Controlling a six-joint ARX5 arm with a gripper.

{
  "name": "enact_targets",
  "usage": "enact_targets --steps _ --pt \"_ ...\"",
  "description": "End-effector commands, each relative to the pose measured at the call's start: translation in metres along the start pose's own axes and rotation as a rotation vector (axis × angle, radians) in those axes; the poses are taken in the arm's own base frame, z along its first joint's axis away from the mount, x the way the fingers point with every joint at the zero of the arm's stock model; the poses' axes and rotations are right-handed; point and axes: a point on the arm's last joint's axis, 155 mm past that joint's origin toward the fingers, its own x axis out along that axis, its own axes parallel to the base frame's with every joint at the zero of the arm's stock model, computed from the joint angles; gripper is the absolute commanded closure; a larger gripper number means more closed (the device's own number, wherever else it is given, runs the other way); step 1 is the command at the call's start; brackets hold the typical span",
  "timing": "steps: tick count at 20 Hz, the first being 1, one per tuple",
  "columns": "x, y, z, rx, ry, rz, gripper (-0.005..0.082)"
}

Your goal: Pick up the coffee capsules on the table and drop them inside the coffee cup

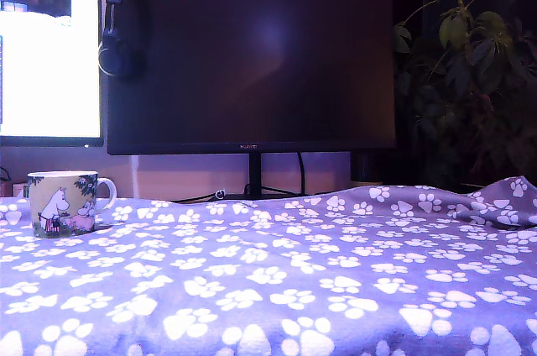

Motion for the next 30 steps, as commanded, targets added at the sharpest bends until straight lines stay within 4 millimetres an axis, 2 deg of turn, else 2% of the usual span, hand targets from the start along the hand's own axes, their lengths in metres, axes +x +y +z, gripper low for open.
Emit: enact_targets --steps 1,18,22,26,28,30 --pt "0.003 0.004 -0.008 -0.007 0.013 0.011 0.0087" --pt "0.008 -0.001 0.001 0.092 -0.033 -0.013 0.0093" --pt "0.015 0.001 -0.008 0.099 0.015 -0.002 0.0093" --pt "0.024 -0.001 0.001 0.148 -0.011 -0.009 0.0093" --pt "0.03 0.0 -0.006 0.159 0.018 -0.008 0.0093" --pt "0.034 -0.002 -0.003 0.159 0.009 -0.019 0.0093"
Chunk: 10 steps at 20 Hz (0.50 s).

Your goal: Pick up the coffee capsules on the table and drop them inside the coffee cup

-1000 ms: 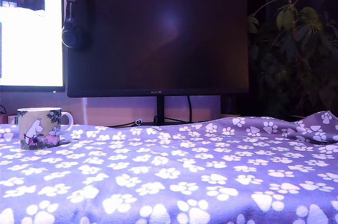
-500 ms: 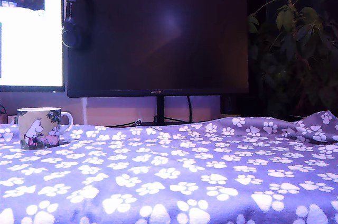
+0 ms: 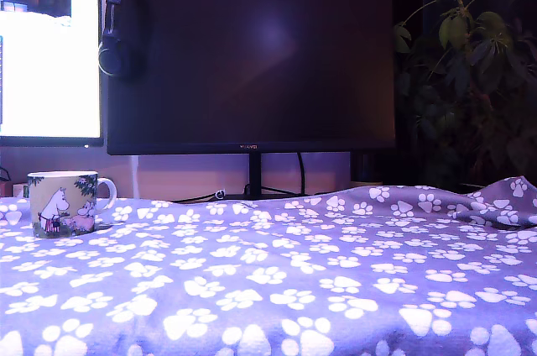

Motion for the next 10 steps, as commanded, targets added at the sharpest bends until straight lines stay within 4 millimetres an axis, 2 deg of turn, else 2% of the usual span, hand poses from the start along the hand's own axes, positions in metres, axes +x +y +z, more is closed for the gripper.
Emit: enact_targets --steps 1,3,10 --pt "0.003 0.0 -0.002 0.007 -0.012 -0.005 0.0093" --pt "0.007 -0.001 0.002 0.008 -0.025 -0.007 0.0093" --pt "0.023 0.001 -0.009 0.007 0.003 -0.004 0.0093"
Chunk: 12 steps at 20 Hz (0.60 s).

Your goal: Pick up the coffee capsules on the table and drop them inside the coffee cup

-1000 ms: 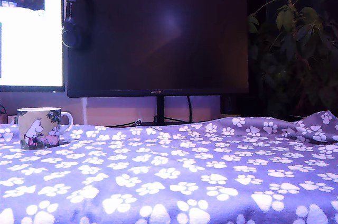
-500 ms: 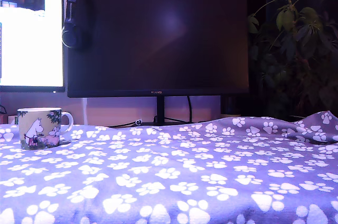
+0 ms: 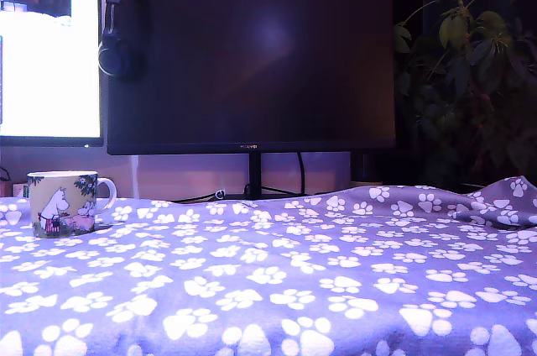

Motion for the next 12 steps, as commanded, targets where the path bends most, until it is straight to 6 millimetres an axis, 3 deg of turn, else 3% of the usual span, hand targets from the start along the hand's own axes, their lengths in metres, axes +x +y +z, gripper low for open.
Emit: enact_targets --steps 1,12 --pt "0.002 0.001 -0.007 0.004 0.01 0.0 0.0093" --pt "0.031 0.007 -0.022 0.0 0.037 0.016 0.0093"
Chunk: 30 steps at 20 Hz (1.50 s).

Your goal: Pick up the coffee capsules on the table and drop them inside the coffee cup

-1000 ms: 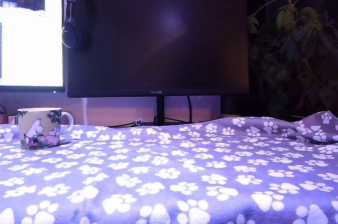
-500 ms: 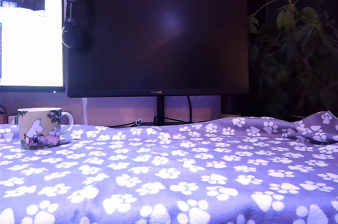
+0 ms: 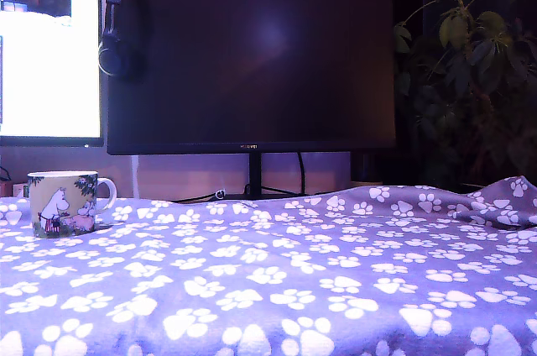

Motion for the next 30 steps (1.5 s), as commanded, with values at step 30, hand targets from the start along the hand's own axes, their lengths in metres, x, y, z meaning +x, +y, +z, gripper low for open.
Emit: enact_targets --steps 30 --pt "0.065 0.004 -0.007 0.049 0.055 0.014 0.0409"
